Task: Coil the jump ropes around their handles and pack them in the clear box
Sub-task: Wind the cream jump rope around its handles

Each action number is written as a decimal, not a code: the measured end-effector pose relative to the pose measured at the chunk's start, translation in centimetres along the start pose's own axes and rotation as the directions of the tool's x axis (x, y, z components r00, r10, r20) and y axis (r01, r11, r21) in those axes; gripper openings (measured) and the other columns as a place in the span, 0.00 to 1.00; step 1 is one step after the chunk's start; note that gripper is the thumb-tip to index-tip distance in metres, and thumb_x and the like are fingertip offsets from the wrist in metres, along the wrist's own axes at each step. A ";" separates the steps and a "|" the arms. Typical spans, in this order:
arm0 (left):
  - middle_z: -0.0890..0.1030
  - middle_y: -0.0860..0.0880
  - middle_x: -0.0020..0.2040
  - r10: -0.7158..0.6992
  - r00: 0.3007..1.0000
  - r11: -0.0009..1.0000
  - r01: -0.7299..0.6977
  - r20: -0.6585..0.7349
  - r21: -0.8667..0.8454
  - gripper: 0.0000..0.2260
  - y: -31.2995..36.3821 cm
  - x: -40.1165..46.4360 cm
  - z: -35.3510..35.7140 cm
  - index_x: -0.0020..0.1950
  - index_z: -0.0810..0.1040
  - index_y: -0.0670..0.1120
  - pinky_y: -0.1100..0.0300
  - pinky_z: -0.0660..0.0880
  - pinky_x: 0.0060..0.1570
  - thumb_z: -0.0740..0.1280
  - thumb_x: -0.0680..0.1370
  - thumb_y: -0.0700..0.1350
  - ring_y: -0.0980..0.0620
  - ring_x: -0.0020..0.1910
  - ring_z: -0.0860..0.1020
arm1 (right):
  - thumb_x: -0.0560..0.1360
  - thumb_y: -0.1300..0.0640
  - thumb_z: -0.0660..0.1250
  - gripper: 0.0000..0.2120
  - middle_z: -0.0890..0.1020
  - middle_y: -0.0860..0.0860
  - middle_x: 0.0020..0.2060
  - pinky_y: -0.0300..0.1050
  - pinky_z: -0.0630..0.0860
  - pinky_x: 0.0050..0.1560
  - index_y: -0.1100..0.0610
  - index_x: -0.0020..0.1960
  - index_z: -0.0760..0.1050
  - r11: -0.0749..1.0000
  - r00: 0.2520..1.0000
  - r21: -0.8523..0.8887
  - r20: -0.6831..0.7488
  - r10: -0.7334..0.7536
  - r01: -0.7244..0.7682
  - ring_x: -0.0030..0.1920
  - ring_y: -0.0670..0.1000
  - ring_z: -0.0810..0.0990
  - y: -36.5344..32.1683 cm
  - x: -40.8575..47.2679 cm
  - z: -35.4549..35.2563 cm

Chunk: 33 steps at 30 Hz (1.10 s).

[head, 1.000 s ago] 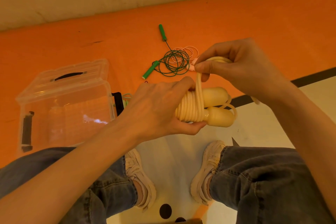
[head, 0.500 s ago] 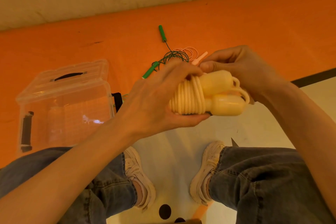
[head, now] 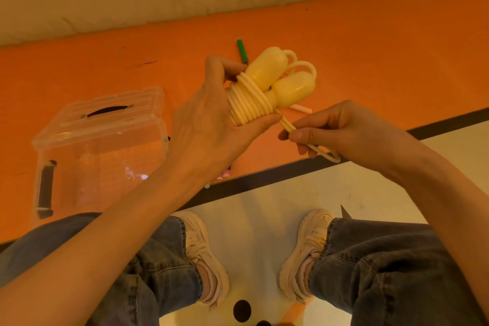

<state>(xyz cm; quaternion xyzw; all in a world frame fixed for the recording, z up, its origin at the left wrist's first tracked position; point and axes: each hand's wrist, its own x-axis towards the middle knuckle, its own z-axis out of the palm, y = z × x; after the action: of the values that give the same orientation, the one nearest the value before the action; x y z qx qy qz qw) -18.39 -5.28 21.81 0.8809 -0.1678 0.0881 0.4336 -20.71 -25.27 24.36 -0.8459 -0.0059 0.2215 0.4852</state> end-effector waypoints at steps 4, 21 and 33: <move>0.71 0.59 0.50 0.001 0.999 0.996 -0.005 0.047 0.093 0.30 -0.6 0.1 0.2 0.60 0.64 0.50 0.56 0.72 0.33 0.74 0.68 0.60 0.60 0.39 0.72 | 0.76 0.52 0.65 0.09 0.80 0.45 0.30 0.35 0.73 0.33 0.51 0.49 0.83 0.987 0.999 -0.160 0.003 -0.035 0.035 0.31 0.42 0.76 0.0 -0.7 0.4; 0.69 0.59 0.46 0.117 0.988 0.952 -0.140 0.099 0.272 0.27 -0.4 -0.2 0.5 0.56 0.64 0.52 0.59 0.69 0.27 0.63 0.68 0.69 0.56 0.34 0.71 | 0.78 0.50 0.60 0.13 0.79 0.50 0.32 0.41 0.71 0.35 0.55 0.49 0.82 0.980 0.980 -0.034 0.033 -0.195 0.196 0.33 0.48 0.76 -1.3 -1.7 1.2; 0.74 0.60 0.42 -0.004 0.977 0.984 -0.034 0.212 0.173 0.24 -0.2 -0.4 0.8 0.52 0.64 0.53 0.72 0.65 0.40 0.66 0.67 0.68 0.64 0.39 0.73 | 0.71 0.58 0.72 0.11 0.82 0.47 0.35 0.35 0.77 0.35 0.51 0.53 0.80 0.972 0.918 0.021 -0.333 -0.213 0.234 0.30 0.44 0.78 -1.1 -1.5 0.3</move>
<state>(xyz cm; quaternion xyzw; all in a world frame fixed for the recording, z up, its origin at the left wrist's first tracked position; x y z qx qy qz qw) -18.72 -5.76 21.06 0.9188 -0.2111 0.0115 0.3332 -21.97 -24.76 25.72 -0.8495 -0.0147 0.0206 0.5269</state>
